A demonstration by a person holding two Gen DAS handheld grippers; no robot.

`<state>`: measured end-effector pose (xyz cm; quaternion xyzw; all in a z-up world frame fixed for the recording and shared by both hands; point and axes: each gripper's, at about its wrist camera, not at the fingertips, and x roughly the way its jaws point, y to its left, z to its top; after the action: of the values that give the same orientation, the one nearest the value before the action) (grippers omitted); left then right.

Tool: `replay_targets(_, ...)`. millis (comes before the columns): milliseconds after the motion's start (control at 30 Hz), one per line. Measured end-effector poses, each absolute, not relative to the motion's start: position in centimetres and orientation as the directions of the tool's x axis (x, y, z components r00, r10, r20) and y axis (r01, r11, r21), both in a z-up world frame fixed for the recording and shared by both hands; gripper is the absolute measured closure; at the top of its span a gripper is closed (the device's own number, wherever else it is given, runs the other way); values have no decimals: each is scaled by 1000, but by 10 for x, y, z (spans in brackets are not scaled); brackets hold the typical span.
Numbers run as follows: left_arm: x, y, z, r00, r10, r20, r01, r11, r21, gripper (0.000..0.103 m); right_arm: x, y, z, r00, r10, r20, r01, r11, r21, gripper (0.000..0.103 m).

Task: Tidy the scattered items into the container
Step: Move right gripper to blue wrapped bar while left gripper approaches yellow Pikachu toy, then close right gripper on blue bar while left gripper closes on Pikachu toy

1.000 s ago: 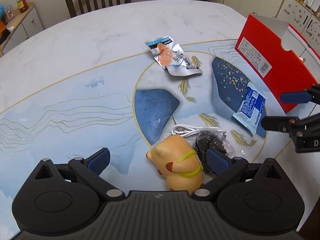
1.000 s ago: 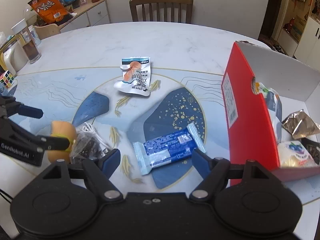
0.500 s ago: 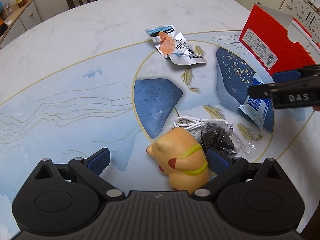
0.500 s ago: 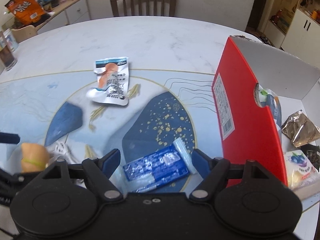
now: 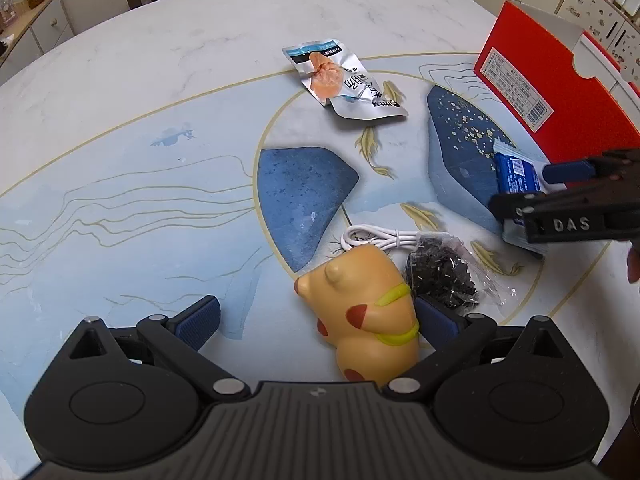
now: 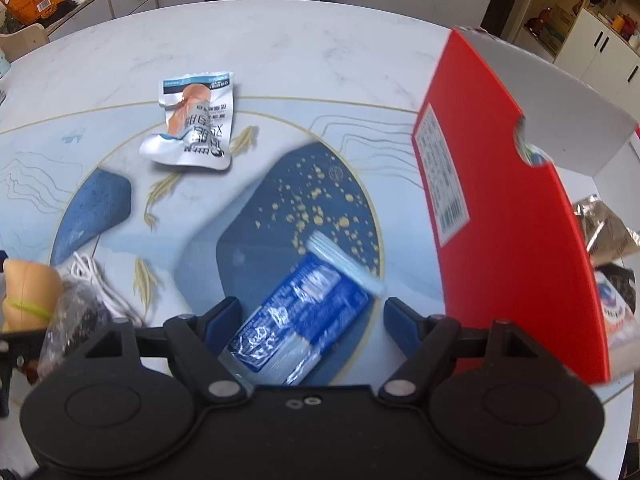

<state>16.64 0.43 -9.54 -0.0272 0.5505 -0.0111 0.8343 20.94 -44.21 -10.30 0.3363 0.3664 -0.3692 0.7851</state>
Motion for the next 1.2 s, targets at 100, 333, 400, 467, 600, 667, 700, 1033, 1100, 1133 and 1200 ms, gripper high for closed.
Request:
replay_targets(100,166,5,-97,391,-57,-919,-13,998,-68,0,201,-441,-106,480,-311,-820,824,480,301,24)
replay_targets(333,165,3,-101,371,-69,-926,-9,997,-77,1,194,-437,-107,498,-306,-812,817,480,320,24)
replay_targets(400,164,1,-102,373,-60,-926,-2,998,-65,1,193,-436,-108,499,-308,-810,815,483,319,25)
replay_targets(467,164,0,-101,376,-54,-925,-4,998,-60,1,193,-436,-108,500,-309,-809,816,481,320,25)
replay_targets(600,164,-2,-99,386,-56,-921,2,998,-60,8,191,-436,-107,503,-313,-806,815,483,320,33)
replay_targets(667,164,-5,-98,397,-47,-917,9,999,-48,16,191,-436,-106,506,-316,-803,813,486,321,39)
replay_targets(700,164,-7,-97,400,-42,-915,15,999,-39,21,191,-437,-105,506,-317,-802,812,488,320,42)
replay_targets(1033,163,-9,-91,411,-32,-911,10,999,-31,52,186,-439,-103,512,-325,-795,815,478,329,65)
replay_targets(1100,163,-8,-90,410,-36,-911,8,999,-35,54,185,-439,-104,513,-322,-796,814,476,332,66)
replay_targets(1133,162,-8,-90,411,-38,-911,7,999,-39,55,185,-439,-103,513,-321,-796,814,477,333,67)
replay_targets(1200,162,-8,-90,409,-39,-912,3,999,-42,56,184,-439,-103,517,-316,-796,812,475,339,67)
